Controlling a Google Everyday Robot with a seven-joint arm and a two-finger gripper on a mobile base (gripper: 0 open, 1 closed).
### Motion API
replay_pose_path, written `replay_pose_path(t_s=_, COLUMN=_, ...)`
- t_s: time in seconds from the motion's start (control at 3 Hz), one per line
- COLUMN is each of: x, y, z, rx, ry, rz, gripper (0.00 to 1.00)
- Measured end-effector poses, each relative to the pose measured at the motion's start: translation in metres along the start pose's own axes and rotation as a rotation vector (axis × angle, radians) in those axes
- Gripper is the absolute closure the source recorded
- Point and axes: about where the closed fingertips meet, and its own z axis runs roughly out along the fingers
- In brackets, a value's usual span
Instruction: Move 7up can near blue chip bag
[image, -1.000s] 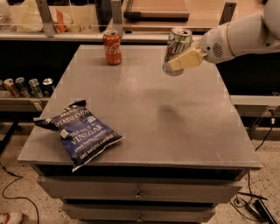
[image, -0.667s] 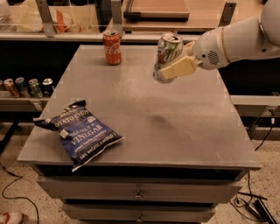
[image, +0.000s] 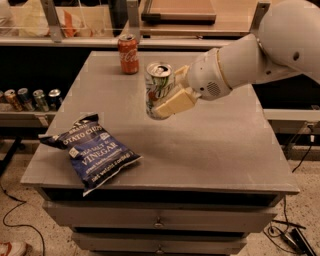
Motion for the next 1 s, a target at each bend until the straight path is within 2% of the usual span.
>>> replay_pose_path(t_s=0.33, x=-0.006, y=0.024, z=0.029, rx=-0.062, ry=0.024, rz=-0.055, gripper=1.00)
replay_pose_path(t_s=0.67, x=-0.010, y=0.037, z=0.050, rx=-0.112, ry=0.041, rz=-0.087, gripper=1.00)
replay_pose_path(t_s=1.0, x=-0.014, y=0.040, z=0.068, rx=-0.146, ry=0.055, rz=-0.106, gripper=1.00)
